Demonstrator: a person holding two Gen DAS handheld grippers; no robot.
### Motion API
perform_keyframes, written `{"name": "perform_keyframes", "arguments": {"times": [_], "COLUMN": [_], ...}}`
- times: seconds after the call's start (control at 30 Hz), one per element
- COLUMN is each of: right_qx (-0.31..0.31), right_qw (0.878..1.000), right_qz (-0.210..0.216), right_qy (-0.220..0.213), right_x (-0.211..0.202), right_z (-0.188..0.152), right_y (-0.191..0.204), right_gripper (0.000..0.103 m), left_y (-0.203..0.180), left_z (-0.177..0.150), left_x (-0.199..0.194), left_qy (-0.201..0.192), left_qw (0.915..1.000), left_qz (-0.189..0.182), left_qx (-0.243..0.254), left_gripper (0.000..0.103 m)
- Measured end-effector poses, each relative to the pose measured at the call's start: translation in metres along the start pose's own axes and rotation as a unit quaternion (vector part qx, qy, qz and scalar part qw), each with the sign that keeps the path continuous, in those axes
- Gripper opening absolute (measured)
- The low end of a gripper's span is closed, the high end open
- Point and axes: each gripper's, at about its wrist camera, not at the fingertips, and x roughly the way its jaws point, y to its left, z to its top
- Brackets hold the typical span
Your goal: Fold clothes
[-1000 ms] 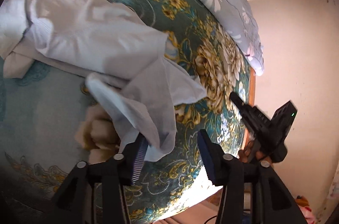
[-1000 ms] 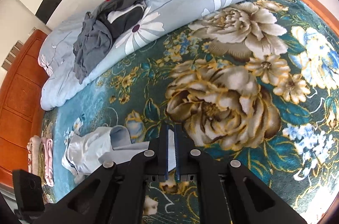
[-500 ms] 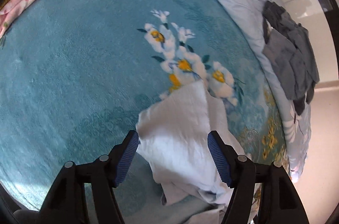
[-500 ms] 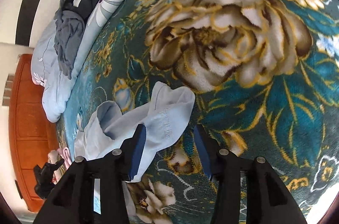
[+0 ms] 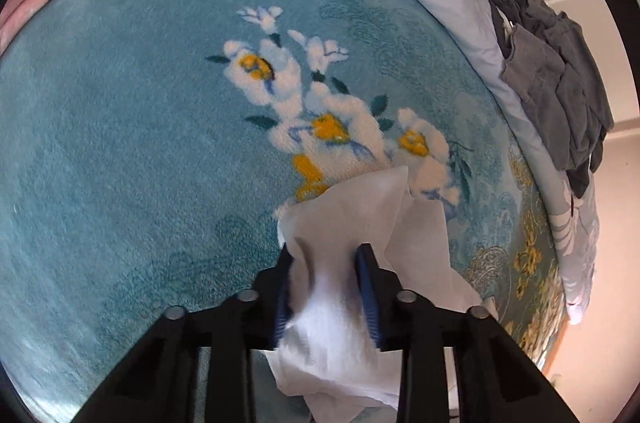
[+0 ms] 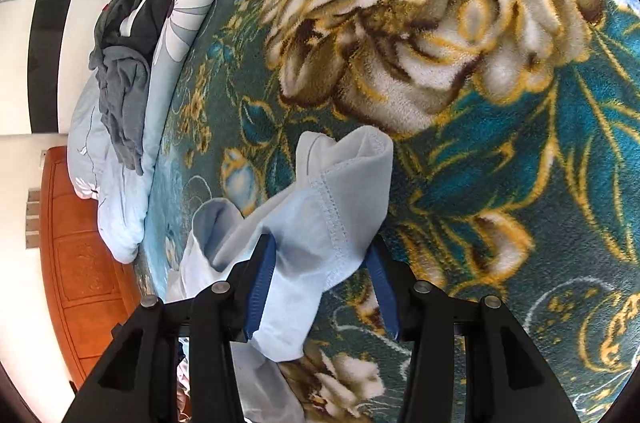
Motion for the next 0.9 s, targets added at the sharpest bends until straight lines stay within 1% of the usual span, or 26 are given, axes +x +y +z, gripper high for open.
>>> {"name": "perform_keyframes", "arguments": {"times": [0.03,0.07,0.13,0.2,0.23,0.33,0.4,0.47,0.5,0.57,0.63,0.67,0.7,0.73,0.77,0.8,0.83,0.87,0.9], "right_qx": [0.004,0.004,-0.003,-0.023,-0.034,-0.072,-0.112,-0.162,-0.186,-0.234,-0.278,-0.295,-0.31,-0.322,-0.333,-0.344,-0.35,-0.354,-0.354], "right_qw": [1.0,1.0,1.0,1.0,0.999,0.996,0.989,0.976,0.969,0.949,0.925,0.915,0.906,0.899,0.894,0.888,0.888,0.89,0.897], "right_qz": [0.0,0.0,-0.005,-0.015,-0.008,0.033,0.067,0.104,0.122,0.16,0.196,0.207,0.216,0.218,0.219,0.22,0.213,0.204,0.192], "right_qy": [-0.001,-0.004,-0.009,-0.013,-0.018,-0.045,-0.071,-0.098,-0.111,-0.139,-0.169,-0.182,-0.193,-0.2,-0.205,-0.21,-0.208,-0.203,-0.184], "right_x": [0.001,0.001,-0.001,-0.003,-0.006,-0.024,-0.044,-0.071,-0.084,-0.115,-0.149,-0.164,-0.179,-0.19,-0.2,-0.209,-0.213,-0.214,-0.206], "right_z": [0.001,0.001,0.002,0.003,0.005,0.016,0.024,0.029,0.031,0.028,0.02,0.015,0.01,0.005,0.001,-0.004,-0.007,-0.011,-0.013], "right_y": [0.001,0.003,0.01,0.021,0.029,0.066,0.104,0.149,0.171,0.212,0.243,0.252,0.258,0.257,0.254,0.251,0.243,0.233,0.22], "right_gripper": [0.047,0.044,0.009,0.008,0.008,0.007,0.007,0.007,0.007,0.007,0.007,0.007,0.007,0.007,0.007,0.007,0.007,0.007,0.007], "left_y": [-0.005,-0.01,-0.02,-0.029,-0.033,-0.05,-0.064,-0.075,-0.075,-0.072,-0.06,-0.051,-0.042,-0.031,-0.021,-0.01,0.002,0.015,0.027], "left_z": [-0.001,-0.001,-0.002,-0.002,0.0,0.009,0.013,0.014,0.012,0.008,0.004,-0.001,-0.006,-0.012,-0.018,-0.024,-0.029,-0.031,-0.033], "left_x": [-0.004,-0.008,-0.021,-0.039,-0.052,-0.097,-0.134,-0.176,-0.199,-0.245,-0.285,-0.301,-0.314,-0.322,-0.326,-0.326,-0.323,-0.314,-0.304], "left_qy": [-0.005,-0.01,-0.027,-0.048,-0.063,-0.109,-0.146,-0.184,-0.205,-0.248,-0.281,-0.294,-0.306,-0.318,-0.326,-0.33,-0.329,-0.321,-0.31], "left_qw": [0.9998,0.9992,0.9974,0.9954,0.9944,0.9877,0.9792,0.9681,0.9608,0.9449,0.9322,0.927,0.9225,0.9202,0.9201,0.9218,0.9248,0.9303,0.9369], "left_qz": [0.005,0.009,0.009,0.0,-0.016,-0.065,-0.09,-0.125,-0.145,-0.174,-0.191,-0.197,-0.2,-0.193,-0.18,-0.164,-0.151,-0.142,-0.131], "left_qx": [0.019,0.039,0.066,0.083,0.083,0.092,0.109,0.116,0.118,0.124,0.125,0.124,0.123,0.123,0.122,0.12,0.116,0.107,0.096], "left_gripper": [0.02,0.017,0.014,0.01,0.01,0.009,0.009,0.009,0.009,0.009,0.009,0.009,0.009,0.009,0.009,0.009,0.009,0.009,0.009]}}
